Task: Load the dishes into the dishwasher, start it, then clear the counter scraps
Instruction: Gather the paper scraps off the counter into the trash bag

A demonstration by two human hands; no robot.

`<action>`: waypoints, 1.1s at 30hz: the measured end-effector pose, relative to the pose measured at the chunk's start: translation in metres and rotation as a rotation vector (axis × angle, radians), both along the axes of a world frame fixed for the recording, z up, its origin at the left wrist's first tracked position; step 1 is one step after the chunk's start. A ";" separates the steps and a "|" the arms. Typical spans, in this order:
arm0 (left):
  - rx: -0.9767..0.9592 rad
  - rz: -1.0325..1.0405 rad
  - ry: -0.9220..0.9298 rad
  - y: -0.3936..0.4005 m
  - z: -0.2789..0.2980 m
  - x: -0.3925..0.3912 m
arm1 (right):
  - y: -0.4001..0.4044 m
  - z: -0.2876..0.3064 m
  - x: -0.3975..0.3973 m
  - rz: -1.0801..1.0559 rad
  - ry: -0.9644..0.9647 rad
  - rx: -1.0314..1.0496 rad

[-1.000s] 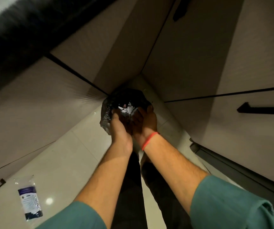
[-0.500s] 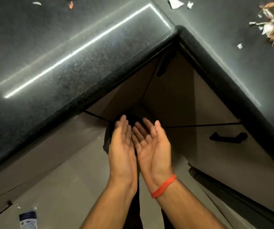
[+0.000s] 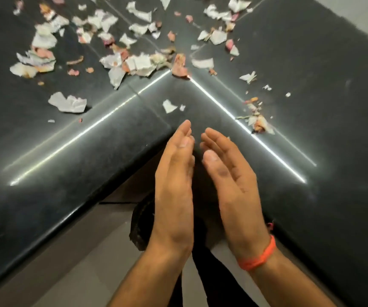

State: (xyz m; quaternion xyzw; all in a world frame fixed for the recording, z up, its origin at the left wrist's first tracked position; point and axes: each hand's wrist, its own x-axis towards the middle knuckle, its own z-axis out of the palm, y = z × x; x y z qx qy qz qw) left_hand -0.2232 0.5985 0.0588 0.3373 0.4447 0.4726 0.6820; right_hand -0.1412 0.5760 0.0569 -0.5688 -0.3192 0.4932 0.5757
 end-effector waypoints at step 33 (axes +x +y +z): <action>0.569 -0.286 1.632 0.229 -0.077 0.033 | 0.227 -0.061 0.142 0.677 -1.512 0.278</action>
